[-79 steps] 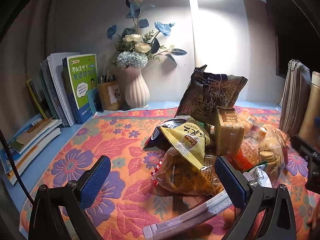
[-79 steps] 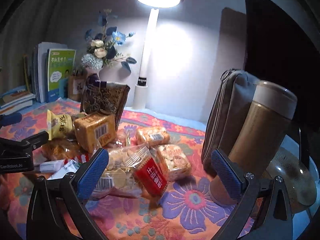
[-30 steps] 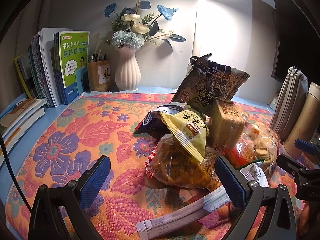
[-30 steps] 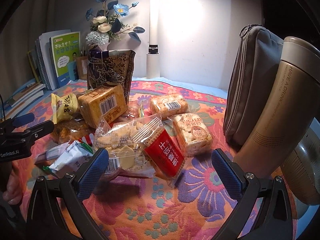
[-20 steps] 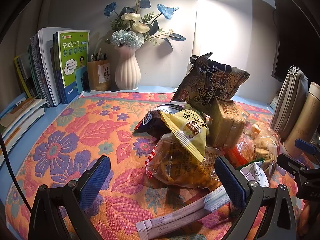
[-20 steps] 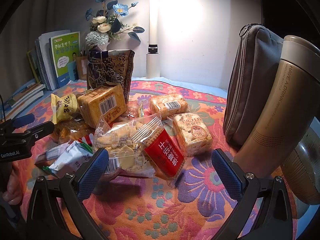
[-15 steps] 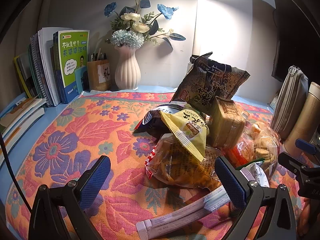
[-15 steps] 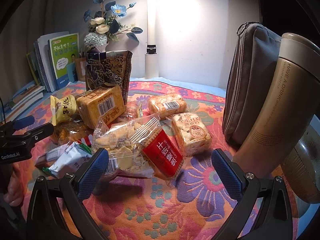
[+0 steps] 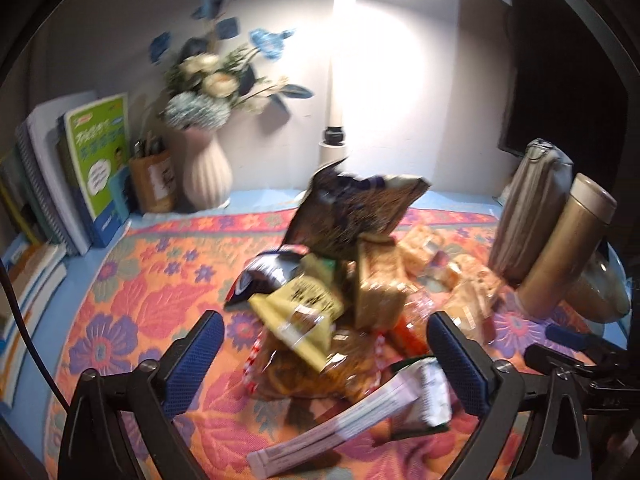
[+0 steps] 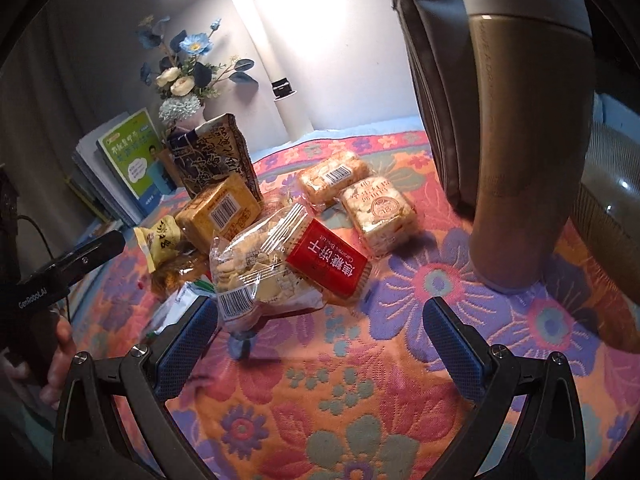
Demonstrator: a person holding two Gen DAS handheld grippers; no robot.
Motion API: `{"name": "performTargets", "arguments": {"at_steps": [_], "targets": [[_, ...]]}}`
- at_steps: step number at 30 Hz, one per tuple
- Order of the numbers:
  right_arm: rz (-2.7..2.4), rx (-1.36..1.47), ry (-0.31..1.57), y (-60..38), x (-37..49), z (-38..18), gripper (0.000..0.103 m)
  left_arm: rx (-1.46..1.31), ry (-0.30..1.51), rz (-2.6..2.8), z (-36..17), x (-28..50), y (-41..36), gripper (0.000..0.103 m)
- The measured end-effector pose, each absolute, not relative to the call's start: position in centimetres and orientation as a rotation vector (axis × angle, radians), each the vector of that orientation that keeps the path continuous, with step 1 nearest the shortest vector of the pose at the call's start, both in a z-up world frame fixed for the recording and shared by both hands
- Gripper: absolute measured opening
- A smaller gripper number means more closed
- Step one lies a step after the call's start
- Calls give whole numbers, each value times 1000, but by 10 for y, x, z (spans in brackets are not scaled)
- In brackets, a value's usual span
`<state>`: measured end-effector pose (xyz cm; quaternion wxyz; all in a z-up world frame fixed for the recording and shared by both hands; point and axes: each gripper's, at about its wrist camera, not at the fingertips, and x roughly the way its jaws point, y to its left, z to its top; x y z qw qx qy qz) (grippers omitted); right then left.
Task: Organize snacks
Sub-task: 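Grasp the long tan biscuit pack with the left tool while the right tool grasps the red caramel biscuit packet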
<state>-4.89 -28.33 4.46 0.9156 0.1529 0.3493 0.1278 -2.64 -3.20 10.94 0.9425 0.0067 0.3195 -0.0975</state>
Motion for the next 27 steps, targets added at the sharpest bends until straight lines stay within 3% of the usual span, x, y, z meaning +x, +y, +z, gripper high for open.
{"name": "performTargets", "arguments": {"at_steps": [1, 3, 6, 8, 10, 14, 16, 23, 27], "targets": [[263, 339, 731, -286, -46, 43, 103, 16, 672, -227, 113, -20, -38, 84], [253, 322, 735, -287, -43, 44, 102, -12, 732, -275, 115, -3, -45, 78], [228, 218, 721, -283, -41, 49, 99, -32, 752, -321, 116, 12, -52, 76], [239, 147, 728, -279, -34, 51, 90, -26, 765, -321, 115, 23, -57, 75], [268, 87, 755, -277, -24, 50, 75, -33, 797, -338, 112, 33, -60, 74], [314, 11, 753, -276, -13, 46, 69, -10, 820, -338, 103, 46, -70, 74], [352, 6, 761, -277, -7, 45, 58, -9, 833, -337, 98, 52, -72, 73], [418, -49, 771, -266, 7, 38, 57, -11, 896, -342, 78, 77, -82, 62], [459, 25, 778, -274, 18, 39, 57, -7, 919, -344, 70, 82, -86, 47]]}}
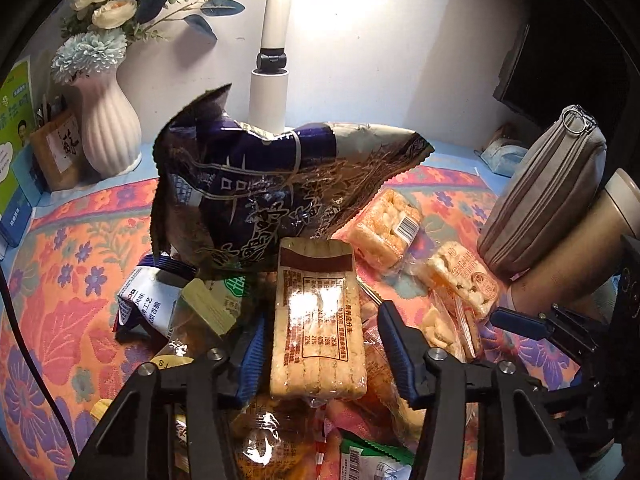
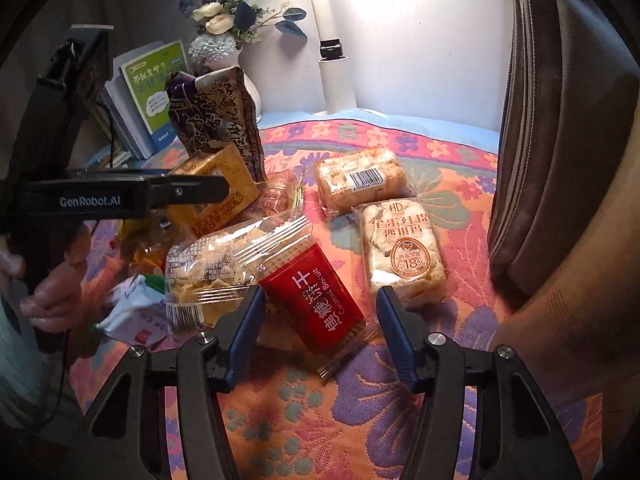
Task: Organize snacks
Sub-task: 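Grasp the long tan biscuit pack with the left tool while the right tool grasps the red caramel biscuit packet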
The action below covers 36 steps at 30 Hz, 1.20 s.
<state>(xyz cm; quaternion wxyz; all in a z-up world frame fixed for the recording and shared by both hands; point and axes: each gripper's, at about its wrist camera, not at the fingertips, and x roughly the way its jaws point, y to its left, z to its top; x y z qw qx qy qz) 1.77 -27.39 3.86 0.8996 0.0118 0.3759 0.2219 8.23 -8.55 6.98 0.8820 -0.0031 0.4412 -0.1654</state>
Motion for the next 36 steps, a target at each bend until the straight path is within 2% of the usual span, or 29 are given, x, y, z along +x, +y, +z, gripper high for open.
{"name": "performTargets", "arguments": {"at_steps": [2, 4, 12, 20, 24, 26, 27, 29, 30, 36], "targets": [[474, 60, 784, -276, 22, 37, 56, 9, 911, -335, 68, 82, -88, 45], [496, 91, 785, -277, 23, 36, 55, 21, 904, -327, 68, 80, -90, 36], [515, 197, 843, -279, 32, 30, 54, 15, 884, -328, 73, 77, -85, 34], [497, 270, 891, -275, 40, 26, 58, -47, 851, -358, 87, 67, -74, 34], [456, 280, 917, -276, 40, 20, 69, -46, 828, -358, 95, 61, -73, 34], [459, 293, 916, -279, 39, 18, 68, -51, 821, -361, 98, 58, -73, 34], [459, 293, 918, -279, 38, 17, 66, -52, 819, -362, 98, 57, -74, 34], [470, 312, 920, -282, 35, 17, 52, -56, 815, -363, 100, 55, -74, 34], [488, 332, 925, -282, 32, 17, 39, -60, 813, -365, 101, 53, -74, 34], [396, 283, 944, -275, 0, 17, 36, -81, 777, -378, 113, 36, -70, 34]]}}
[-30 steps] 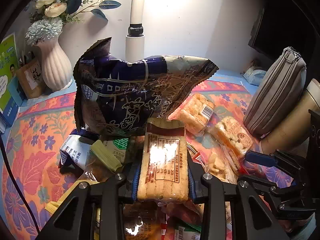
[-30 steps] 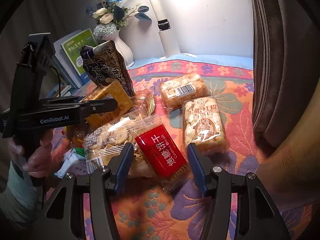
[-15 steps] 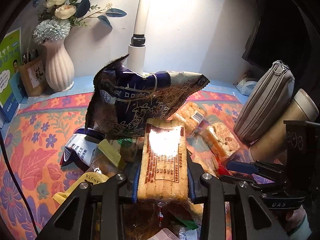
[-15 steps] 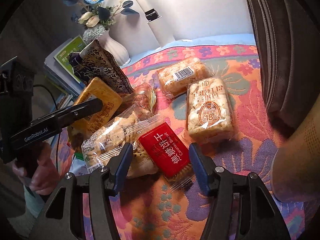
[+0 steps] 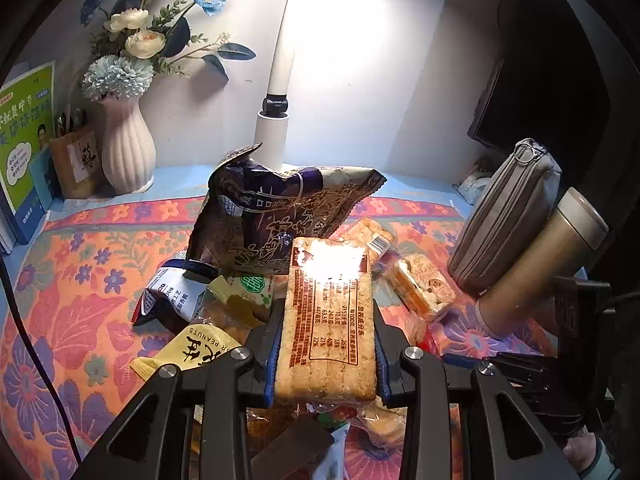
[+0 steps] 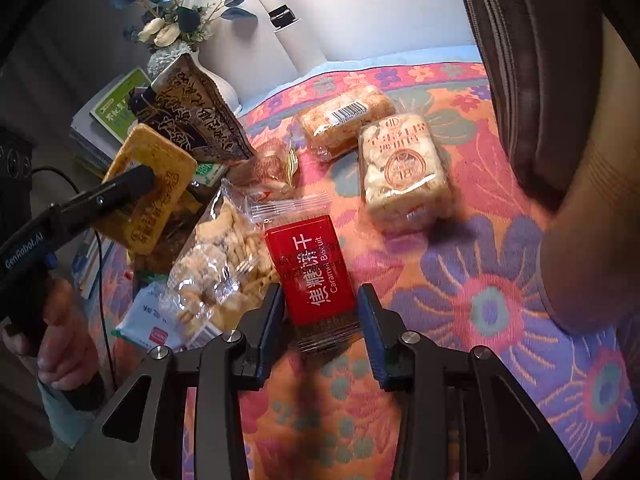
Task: Organize snacks
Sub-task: 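Grasp the long tan biscuit pack with the left tool while the right tool grasps the red caramel biscuit packet, then carry both packs to the amber glass plate and open both tools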
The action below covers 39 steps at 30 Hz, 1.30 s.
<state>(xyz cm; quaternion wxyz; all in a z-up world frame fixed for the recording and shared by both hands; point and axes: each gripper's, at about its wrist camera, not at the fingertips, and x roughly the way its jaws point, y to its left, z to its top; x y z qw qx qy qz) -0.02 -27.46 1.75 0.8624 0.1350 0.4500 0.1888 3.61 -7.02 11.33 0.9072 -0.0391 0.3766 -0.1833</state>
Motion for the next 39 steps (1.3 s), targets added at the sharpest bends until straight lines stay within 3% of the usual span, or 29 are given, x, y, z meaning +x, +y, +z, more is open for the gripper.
{"name": "performTargets", "arguments": {"at_steps": [8, 13, 18, 24, 39], "targets": [[215, 184, 957, -277, -64, 23, 36, -79, 737, -411, 124, 3, -69, 34], [219, 148, 954, -275, -70, 17, 46, -92, 724, -436, 127, -11, -73, 34], [202, 45, 906, -261, -68, 11, 48, -110, 734, -457, 125, -24, -73, 34], [190, -45, 870, -253, -78, 11, 33, -119, 745, -467, 124, -35, -75, 34], [151, 75, 756, -312, -130, 61, 33, -67, 767, -573, 124, -58, -134, 34]]}}
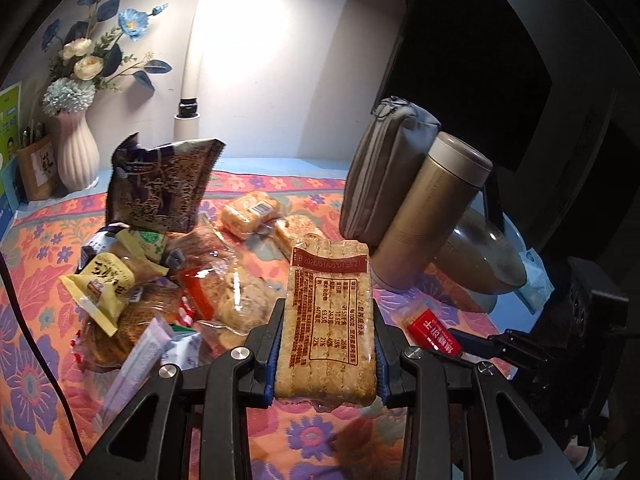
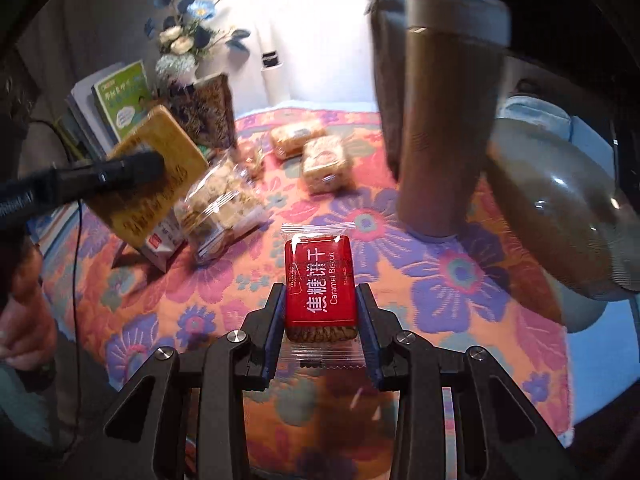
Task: Organize snacks
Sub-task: 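Carry both packs to the amber glass plate and open both tools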
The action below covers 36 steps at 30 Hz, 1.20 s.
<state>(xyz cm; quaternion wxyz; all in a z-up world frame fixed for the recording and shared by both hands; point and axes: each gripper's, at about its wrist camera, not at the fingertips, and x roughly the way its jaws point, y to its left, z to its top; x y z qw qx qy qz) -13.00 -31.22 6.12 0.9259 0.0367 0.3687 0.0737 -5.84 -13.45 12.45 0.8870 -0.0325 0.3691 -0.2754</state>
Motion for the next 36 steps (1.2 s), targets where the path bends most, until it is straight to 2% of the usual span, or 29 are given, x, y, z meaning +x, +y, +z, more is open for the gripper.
{"name": "performTargets", "arguments": {"at_steps": [17, 24, 27, 29, 30, 31, 33, 36], "targets": [[-143, 244, 587, -477, -137, 112, 33, 118, 784, -853, 146, -66, -317, 34], [-199, 406, 638, -544, -110, 97, 33, 189, 786, -888, 148, -63, -401, 34], [-201, 458, 662, -556, -102, 88, 36, 212, 784, -870, 143, -59, -428, 34], [-201, 498, 674, -565, -99, 83, 45, 230, 761, -847, 141, -54, -443, 34], [-199, 513, 671, -571, -99, 81, 54, 234, 747, -833, 141, -50, -448, 36], [-199, 525, 661, -575, -101, 80, 57, 237, 738, -818, 141, -45, -453, 47], [-203, 530, 658, -579, -105, 79, 57, 221, 726, -815, 143, -40, -454, 56], [-208, 523, 655, -581, -110, 78, 57, 212, 715, -822, 148, -38, -451, 56]]}}
